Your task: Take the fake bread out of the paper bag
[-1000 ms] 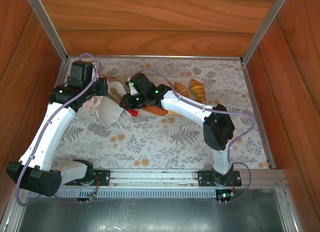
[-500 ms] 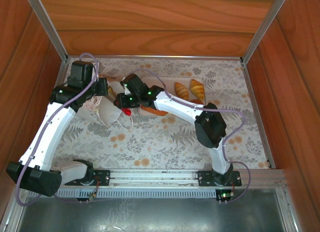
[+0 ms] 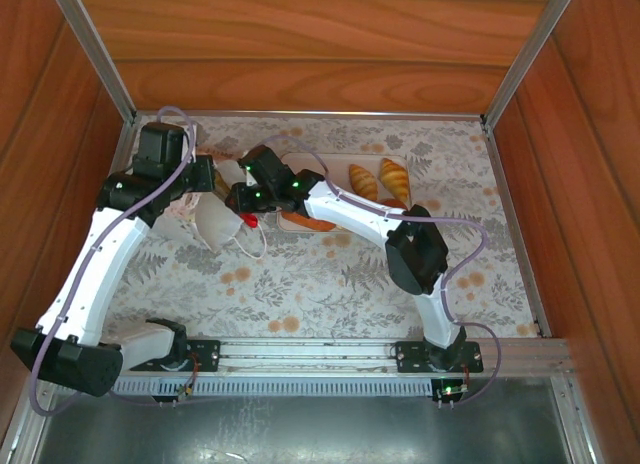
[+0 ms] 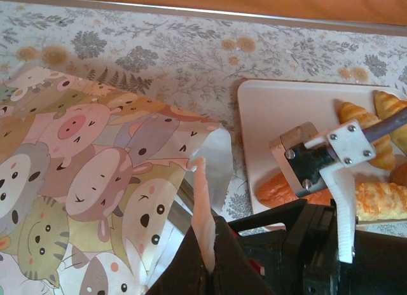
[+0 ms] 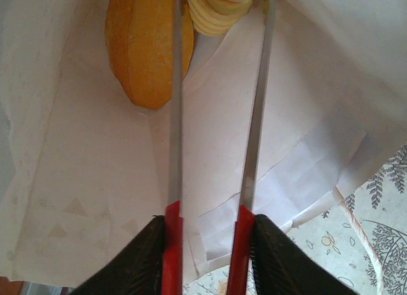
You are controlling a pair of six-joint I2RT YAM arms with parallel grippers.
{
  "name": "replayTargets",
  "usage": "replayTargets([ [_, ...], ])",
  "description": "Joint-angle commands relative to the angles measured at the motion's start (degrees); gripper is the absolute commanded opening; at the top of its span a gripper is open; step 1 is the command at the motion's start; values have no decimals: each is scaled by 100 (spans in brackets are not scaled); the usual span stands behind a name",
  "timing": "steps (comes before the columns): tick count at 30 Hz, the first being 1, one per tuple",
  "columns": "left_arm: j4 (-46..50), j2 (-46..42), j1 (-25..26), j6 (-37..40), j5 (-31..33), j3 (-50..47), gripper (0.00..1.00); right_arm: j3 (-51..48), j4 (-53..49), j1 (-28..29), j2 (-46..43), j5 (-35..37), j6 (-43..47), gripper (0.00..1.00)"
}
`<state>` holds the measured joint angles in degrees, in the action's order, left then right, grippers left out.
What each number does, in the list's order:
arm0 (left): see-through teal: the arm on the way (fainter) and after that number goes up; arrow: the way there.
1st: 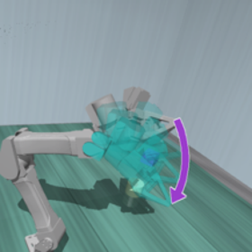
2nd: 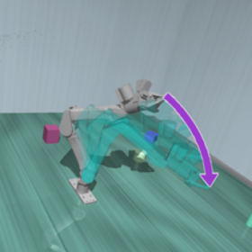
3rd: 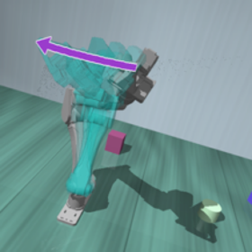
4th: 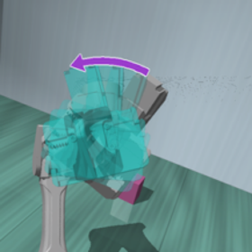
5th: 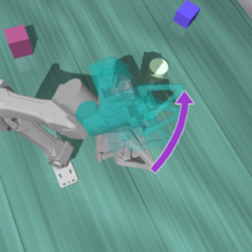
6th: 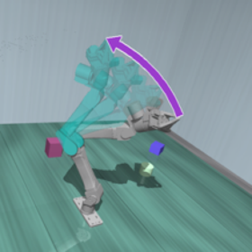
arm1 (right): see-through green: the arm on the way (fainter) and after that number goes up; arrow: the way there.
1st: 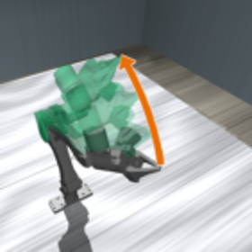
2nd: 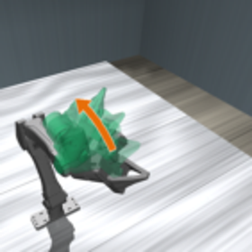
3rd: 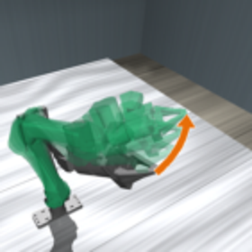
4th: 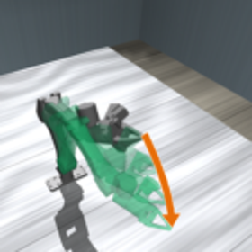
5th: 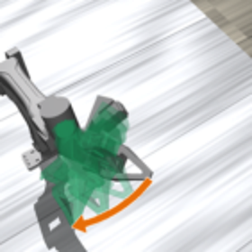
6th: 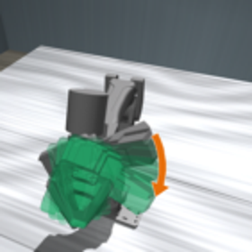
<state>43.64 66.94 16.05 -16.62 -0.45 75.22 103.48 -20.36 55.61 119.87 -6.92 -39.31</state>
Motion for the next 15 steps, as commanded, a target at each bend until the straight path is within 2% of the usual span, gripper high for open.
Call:
replayTargets([
  [1, -65, -184, -41, 84, 101, -86, 0, 284, 83, 61, 140, 173, 62, 34],
  [15, -66, -227, -43, -12, 185, -62, 0, -204, 66, 124, -444, -313, 455, 29],
])
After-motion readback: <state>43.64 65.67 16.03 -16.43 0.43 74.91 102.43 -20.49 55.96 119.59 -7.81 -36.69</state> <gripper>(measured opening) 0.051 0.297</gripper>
